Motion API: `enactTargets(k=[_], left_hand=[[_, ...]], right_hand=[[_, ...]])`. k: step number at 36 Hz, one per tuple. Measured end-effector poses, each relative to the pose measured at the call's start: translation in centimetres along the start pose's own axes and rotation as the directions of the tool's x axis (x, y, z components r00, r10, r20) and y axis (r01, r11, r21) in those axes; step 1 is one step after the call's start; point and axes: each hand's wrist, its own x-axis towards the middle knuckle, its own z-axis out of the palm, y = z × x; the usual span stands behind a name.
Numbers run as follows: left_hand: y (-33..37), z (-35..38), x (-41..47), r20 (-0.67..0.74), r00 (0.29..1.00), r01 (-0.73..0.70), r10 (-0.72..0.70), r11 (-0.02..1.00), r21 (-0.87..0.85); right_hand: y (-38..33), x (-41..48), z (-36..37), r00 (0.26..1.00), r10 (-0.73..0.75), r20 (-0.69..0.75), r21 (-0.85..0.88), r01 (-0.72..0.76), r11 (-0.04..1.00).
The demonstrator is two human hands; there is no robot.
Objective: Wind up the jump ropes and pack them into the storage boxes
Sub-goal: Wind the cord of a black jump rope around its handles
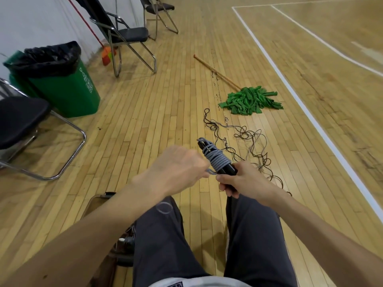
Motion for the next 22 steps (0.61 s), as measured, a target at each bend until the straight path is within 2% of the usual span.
enactTargets(k=[3, 6, 8, 15, 22], left_hand=[[-0.8, -1.9, 0.5, -0.023, 0.999, -0.039, 0.04, 0.998, 0.056], [-1.5, -3.2, 1.4, -0.063, 0.995, -0.064, 0.072, 0.99, 0.126], [-1.7, -3.7, 1.9, -0.086, 0.992, -0.073, 0.088, 0.984, 0.164], [-0.2, -5.1, 3.3, -0.077, 0.97, -0.212, 0.233, 0.954, 0.212], [0.9, -7.0, 4.7, 0.092, 0.955, -0.297, 0.282, 0.921, 0.252]], right_hand=[[-0.4, -0.4, 0.0, 0.997, 0.029, 0.074, 0.112, -0.037, 0.993], [-0.7, -0.8, 0.1, 0.97, 0.095, 0.224, 0.302, -0.161, 0.939], [-0.9, -1.0, 0.2, 0.949, 0.122, 0.29, 0.365, -0.227, 0.903], [-0.8, -1.5, 0.8, 0.939, 0.139, 0.314, 0.414, -0.267, 0.87], [-1.6, -1.8, 1.1, 0.94, 0.093, 0.329, 0.35, -0.212, 0.913]])
